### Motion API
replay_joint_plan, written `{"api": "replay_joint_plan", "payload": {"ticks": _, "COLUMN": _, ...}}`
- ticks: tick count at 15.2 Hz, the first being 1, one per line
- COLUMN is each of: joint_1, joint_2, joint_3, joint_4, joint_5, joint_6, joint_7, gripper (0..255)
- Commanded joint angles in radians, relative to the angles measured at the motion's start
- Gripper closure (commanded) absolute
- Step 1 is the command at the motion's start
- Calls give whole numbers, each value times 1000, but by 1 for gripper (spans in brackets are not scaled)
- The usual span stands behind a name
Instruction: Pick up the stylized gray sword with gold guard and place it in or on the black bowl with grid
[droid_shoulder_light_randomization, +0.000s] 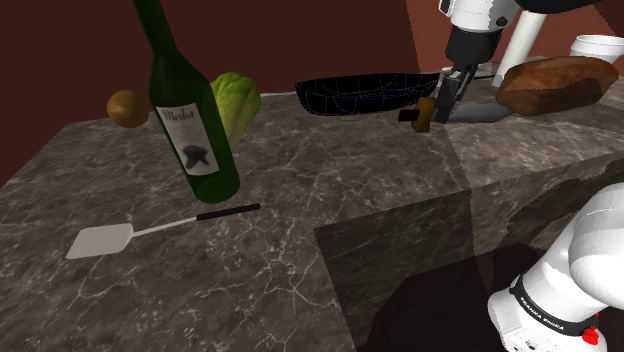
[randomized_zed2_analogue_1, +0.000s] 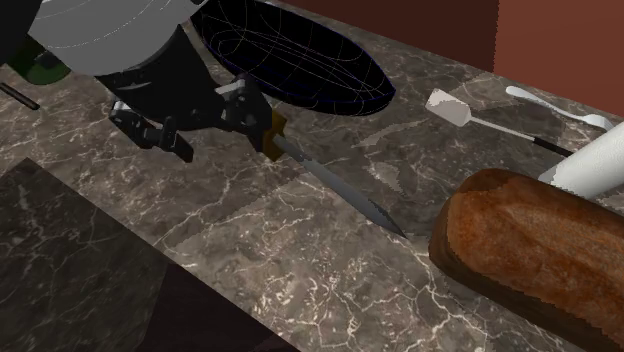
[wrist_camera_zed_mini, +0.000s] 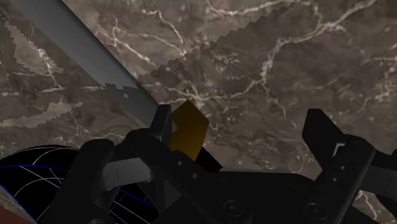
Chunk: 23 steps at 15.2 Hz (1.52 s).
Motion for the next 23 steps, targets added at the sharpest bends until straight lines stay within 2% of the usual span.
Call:
{"api": "replay_joint_plan", "payload": {"ticks": 1, "joint_1": 0, "joint_2": 0, "joint_3": 0, "joint_4": 0, "joint_5": 0, "joint_6": 0, "joint_7": 0, "gripper": 0}}
{"api": "replay_joint_plan", "payload": {"ticks": 5, "joint_1": 68, "joint_2": -78, "joint_3": -129, "joint_4": -96, "joint_5": -143, "joint_6": 73, "joint_7": -369, "gripper": 0}}
{"api": "replay_joint_plan", "payload": {"ticks": 9, "joint_1": 136, "joint_2": -108, "joint_3": -280, "joint_4": -142, "joint_5": -288, "joint_6": 170, "joint_7": -739, "gripper": 0}}
{"api": "replay_joint_plan", "payload": {"ticks": 10, "joint_1": 146, "joint_2": -108, "joint_3": -301, "joint_4": -143, "joint_5": -305, "joint_6": 183, "joint_7": -783, "gripper": 0}}
{"api": "replay_joint_plan", "payload": {"ticks": 18, "joint_1": 136, "joint_2": -92, "joint_3": -340, "joint_4": -227, "joint_5": -338, "joint_6": 287, "joint_7": -776, "gripper": 0}}
{"api": "replay_joint_plan", "payload": {"ticks": 23, "joint_1": 136, "joint_2": -92, "joint_3": -340, "joint_4": -227, "joint_5": -338, "joint_6": 287, "joint_7": -776, "gripper": 0}}
